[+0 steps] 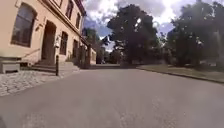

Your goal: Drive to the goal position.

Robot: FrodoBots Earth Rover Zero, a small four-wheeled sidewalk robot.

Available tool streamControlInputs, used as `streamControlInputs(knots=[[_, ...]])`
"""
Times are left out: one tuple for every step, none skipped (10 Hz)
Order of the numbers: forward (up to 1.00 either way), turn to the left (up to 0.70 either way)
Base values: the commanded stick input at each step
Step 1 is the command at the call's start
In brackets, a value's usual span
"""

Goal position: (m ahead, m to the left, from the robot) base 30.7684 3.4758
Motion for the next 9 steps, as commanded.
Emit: streamControlInputs(knots=[[0.85, 0.01], [0.85, 0.01], [0.85, 0.01], [0.85, 0.01], [0.85, 0.01], [0.85, 0.01], [0.85, 0.01], [0.85, 0.01], [0.85, 0.01]])
